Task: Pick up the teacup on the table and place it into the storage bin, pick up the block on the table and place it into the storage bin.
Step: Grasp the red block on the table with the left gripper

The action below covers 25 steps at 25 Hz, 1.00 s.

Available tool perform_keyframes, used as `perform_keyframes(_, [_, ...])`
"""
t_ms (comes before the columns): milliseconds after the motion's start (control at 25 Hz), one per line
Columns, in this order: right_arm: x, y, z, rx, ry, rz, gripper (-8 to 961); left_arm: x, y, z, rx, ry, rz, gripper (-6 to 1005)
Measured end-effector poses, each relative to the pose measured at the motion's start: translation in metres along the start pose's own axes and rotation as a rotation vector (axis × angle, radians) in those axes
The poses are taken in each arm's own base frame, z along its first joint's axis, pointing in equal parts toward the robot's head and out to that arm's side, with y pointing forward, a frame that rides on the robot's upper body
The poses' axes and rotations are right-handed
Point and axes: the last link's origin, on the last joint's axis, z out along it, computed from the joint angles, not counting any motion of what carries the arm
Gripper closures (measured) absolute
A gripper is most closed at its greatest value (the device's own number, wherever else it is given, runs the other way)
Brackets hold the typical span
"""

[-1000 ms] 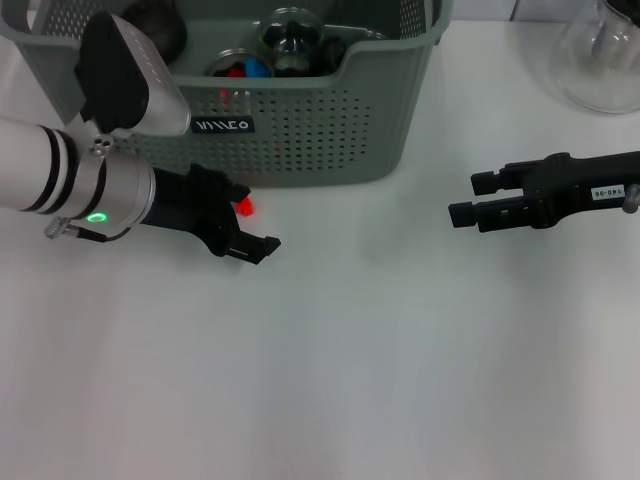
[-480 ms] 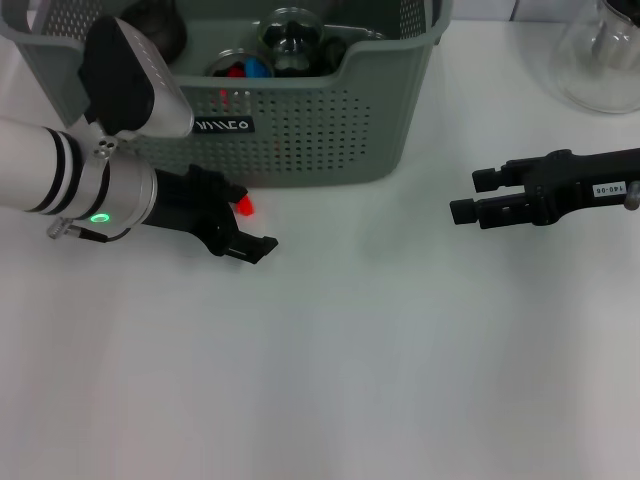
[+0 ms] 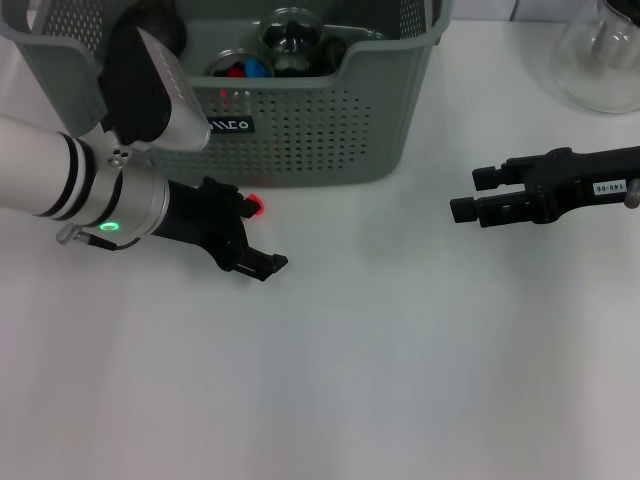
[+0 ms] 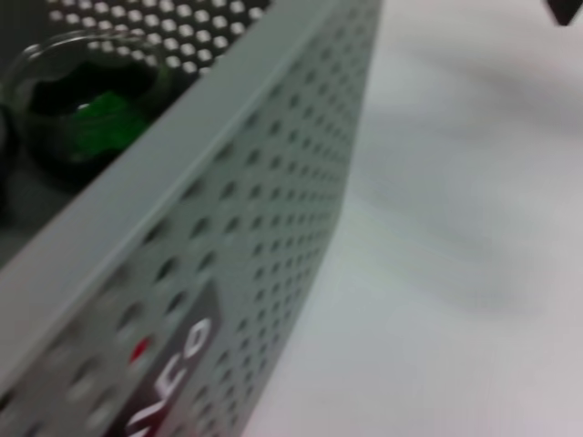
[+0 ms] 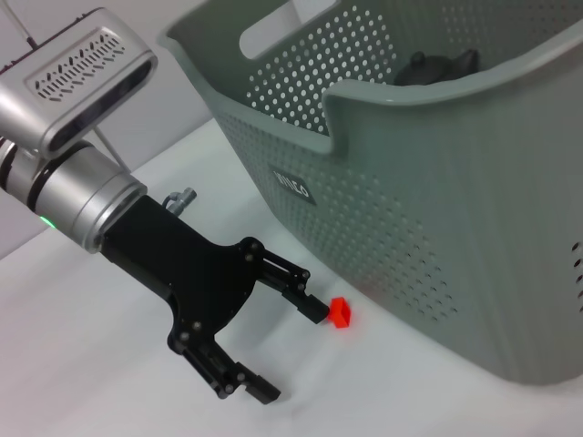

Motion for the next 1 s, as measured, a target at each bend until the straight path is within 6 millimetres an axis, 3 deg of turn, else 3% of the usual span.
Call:
perform_keyframes(520, [0.001, 0.000, -0.001, 0.002, -0.002, 0.003, 158, 0.003, -0.011, -0.003, 0.069, -0.008, -0.043, 139])
perform_keyframes(1000, [0.001, 0.000, 0.000, 0.003, -0.003, 0.004, 158, 0.003, -0.007, 0.001, 0.061, -0.023, -0.030, 140])
